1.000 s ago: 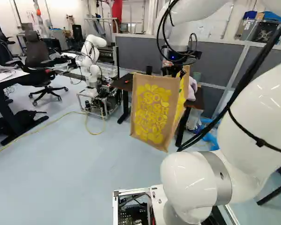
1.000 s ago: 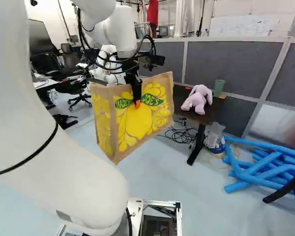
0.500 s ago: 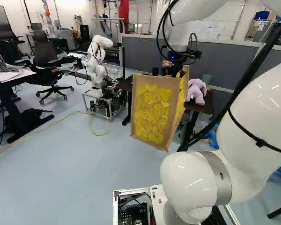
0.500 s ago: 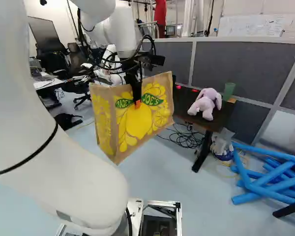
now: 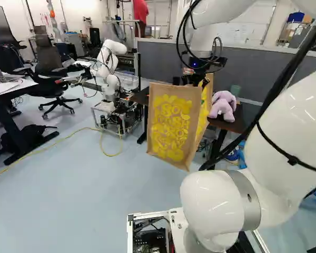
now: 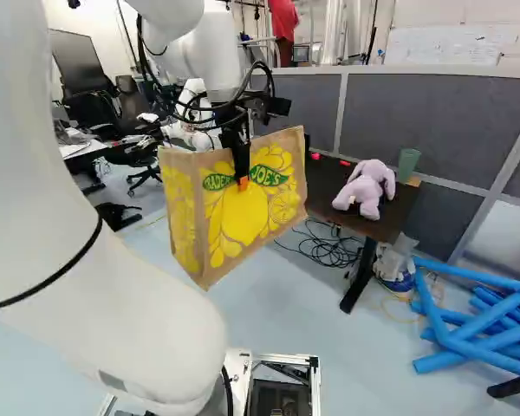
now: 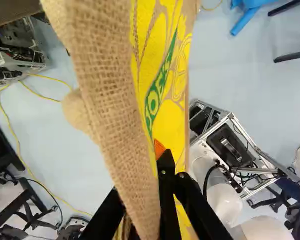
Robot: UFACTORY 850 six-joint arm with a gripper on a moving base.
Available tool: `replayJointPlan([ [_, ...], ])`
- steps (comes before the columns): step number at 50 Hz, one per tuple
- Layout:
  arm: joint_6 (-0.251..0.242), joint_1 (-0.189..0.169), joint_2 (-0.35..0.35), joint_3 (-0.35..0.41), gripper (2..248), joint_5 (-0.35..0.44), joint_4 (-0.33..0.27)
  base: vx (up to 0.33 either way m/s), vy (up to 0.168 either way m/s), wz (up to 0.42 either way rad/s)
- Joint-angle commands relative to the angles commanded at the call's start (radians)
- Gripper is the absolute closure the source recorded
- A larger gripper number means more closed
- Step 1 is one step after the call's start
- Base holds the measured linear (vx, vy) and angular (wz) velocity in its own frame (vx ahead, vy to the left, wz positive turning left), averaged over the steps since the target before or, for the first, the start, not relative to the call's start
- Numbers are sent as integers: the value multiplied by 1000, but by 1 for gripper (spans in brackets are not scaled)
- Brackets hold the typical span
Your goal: Pick up the bag on the ground and place it on the table
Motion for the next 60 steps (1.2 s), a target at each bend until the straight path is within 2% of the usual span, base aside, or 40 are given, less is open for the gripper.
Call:
replayJointPlan([
  [31,0,0,0,0,229,0,0,118,35,-15],
  [60,0,0,0,0,229,0,0,145,15,-230],
])
